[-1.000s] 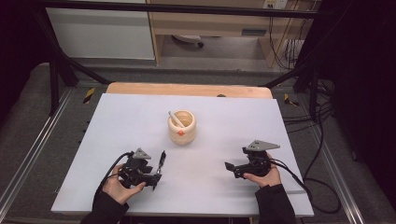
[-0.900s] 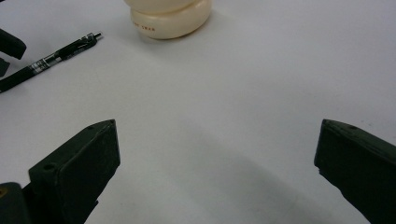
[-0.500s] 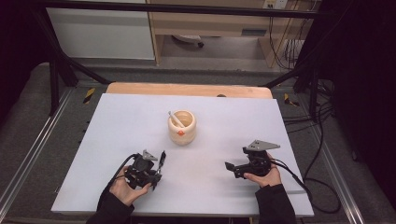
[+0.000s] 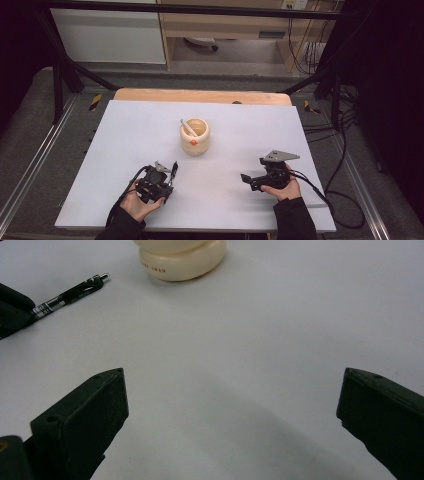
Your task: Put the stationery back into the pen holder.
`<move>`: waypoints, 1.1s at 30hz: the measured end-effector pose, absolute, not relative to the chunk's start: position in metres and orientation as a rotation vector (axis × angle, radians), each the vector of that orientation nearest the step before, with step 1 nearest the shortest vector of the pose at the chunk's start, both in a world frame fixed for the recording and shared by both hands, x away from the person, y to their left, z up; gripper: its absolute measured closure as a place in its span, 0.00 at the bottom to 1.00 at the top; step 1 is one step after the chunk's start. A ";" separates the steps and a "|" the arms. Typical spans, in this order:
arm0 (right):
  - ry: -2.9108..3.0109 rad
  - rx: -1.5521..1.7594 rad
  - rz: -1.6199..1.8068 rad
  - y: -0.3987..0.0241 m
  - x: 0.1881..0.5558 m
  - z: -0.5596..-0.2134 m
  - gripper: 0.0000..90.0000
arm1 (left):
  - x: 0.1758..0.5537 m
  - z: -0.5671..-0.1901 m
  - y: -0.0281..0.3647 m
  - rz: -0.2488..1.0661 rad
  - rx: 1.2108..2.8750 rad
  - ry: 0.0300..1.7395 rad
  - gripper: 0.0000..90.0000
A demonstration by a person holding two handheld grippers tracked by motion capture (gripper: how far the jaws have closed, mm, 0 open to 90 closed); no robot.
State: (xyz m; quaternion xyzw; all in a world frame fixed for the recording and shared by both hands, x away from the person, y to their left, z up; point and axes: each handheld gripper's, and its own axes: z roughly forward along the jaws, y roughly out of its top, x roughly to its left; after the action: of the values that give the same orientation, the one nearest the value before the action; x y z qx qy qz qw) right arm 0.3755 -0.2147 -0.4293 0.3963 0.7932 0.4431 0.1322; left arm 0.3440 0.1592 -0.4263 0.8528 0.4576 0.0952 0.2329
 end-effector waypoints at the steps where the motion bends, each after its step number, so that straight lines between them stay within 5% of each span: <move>1: 2.302 1.150 1.285 -0.215 0.376 -0.429 0.01 | 0.344 -0.426 0.159 0.260 2.341 1.262 0.80; 33: 2.300 1.145 1.292 -0.215 0.375 -0.429 0.01 | 0.349 -0.425 0.153 0.275 2.466 1.218 0.86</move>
State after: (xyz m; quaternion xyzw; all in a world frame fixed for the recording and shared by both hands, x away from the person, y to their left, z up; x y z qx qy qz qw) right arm 0.3753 -0.2150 -0.4288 0.3948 0.7926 0.4453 0.1326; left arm 0.3491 0.1532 -0.4254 0.8764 0.4327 0.0976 0.1875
